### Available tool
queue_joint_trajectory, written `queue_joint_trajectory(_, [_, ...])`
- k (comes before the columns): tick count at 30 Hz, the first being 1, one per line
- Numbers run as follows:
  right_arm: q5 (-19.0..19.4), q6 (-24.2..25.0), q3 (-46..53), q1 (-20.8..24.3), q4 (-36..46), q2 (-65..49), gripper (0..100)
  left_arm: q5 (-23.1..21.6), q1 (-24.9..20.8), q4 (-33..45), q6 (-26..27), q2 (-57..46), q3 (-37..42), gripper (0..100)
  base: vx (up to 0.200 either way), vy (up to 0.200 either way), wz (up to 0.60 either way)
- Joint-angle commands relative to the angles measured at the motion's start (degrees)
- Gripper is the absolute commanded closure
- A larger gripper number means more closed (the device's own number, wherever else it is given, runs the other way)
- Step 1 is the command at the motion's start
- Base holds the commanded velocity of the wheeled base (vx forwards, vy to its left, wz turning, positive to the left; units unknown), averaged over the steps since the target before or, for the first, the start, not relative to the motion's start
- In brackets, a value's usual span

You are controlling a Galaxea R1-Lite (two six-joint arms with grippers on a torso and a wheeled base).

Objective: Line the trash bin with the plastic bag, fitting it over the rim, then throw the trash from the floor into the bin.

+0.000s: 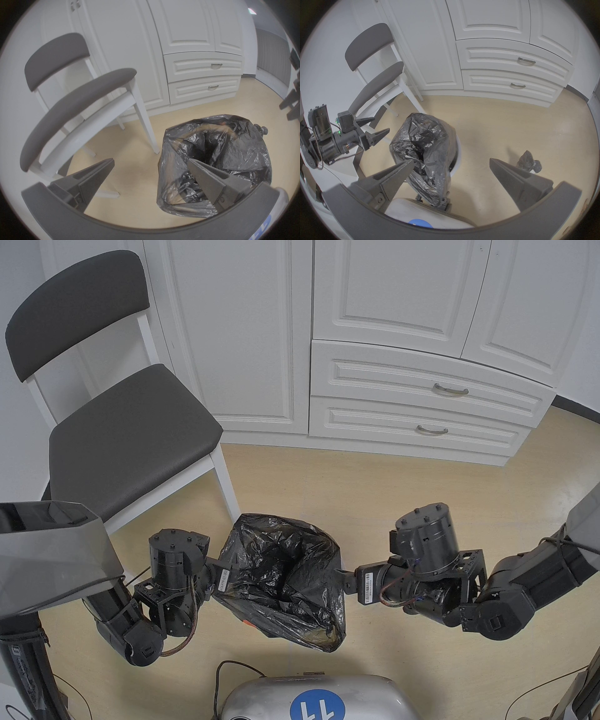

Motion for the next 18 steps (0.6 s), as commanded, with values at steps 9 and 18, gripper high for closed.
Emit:
queue_joint_trajectory(9, [-1.49,5.97,-9.01,1.1,0.48,13.26,0,0.03,1.3,14.53,-19.52,1.87,-6.21,0,0.0,0.0,0.0])
queue_joint_trajectory(18, [-3.07,6.84,-12.35,-1.1,0.48,17.48,0,-0.14,3.58,25.87,-32.7,10.05,-19.13,0,0.0,0.0,0.0])
